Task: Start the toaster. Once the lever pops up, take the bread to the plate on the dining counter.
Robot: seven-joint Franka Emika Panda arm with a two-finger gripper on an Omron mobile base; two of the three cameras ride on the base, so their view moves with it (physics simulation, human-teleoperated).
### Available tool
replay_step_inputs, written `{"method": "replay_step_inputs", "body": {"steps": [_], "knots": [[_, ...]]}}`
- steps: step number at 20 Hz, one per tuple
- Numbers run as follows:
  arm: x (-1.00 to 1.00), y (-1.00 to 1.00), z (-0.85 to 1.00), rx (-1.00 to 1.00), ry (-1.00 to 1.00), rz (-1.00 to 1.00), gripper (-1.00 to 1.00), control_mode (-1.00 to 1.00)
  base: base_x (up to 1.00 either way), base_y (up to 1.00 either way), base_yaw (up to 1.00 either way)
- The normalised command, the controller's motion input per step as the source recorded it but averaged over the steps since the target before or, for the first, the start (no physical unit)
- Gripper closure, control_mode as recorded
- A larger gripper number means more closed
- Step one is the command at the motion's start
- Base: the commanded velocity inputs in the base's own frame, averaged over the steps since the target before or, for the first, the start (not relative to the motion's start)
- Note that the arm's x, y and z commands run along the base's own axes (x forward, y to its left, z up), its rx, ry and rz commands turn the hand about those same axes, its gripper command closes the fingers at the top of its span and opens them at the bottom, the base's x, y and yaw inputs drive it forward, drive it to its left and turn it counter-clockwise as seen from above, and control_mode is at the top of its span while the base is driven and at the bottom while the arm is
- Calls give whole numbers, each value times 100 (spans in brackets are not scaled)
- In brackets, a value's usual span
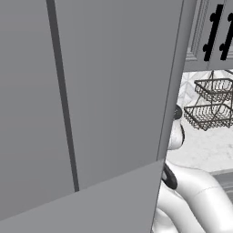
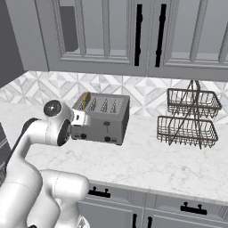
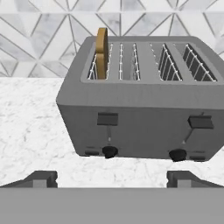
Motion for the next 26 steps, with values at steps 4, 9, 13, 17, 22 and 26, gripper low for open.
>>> {"method": "replay_step_inputs", "body": {"steps": [4,9,13,17,22,26], "knots": [[35,0,0,1,-2,0,-100,-100,0,0,0],[42,-4,0,4,-1,0,-100,-100,0,0,0],[37,-23,0,7,0,0,-100,-100,0,0,0],[21,-38,-12,6,0,0,-100,-100,0,0,0],[24,-27,-19,1,0,0,-100,-100,0,0,0],[26,0,-16,0,0,0,-100,-100,0,0,0]]}}
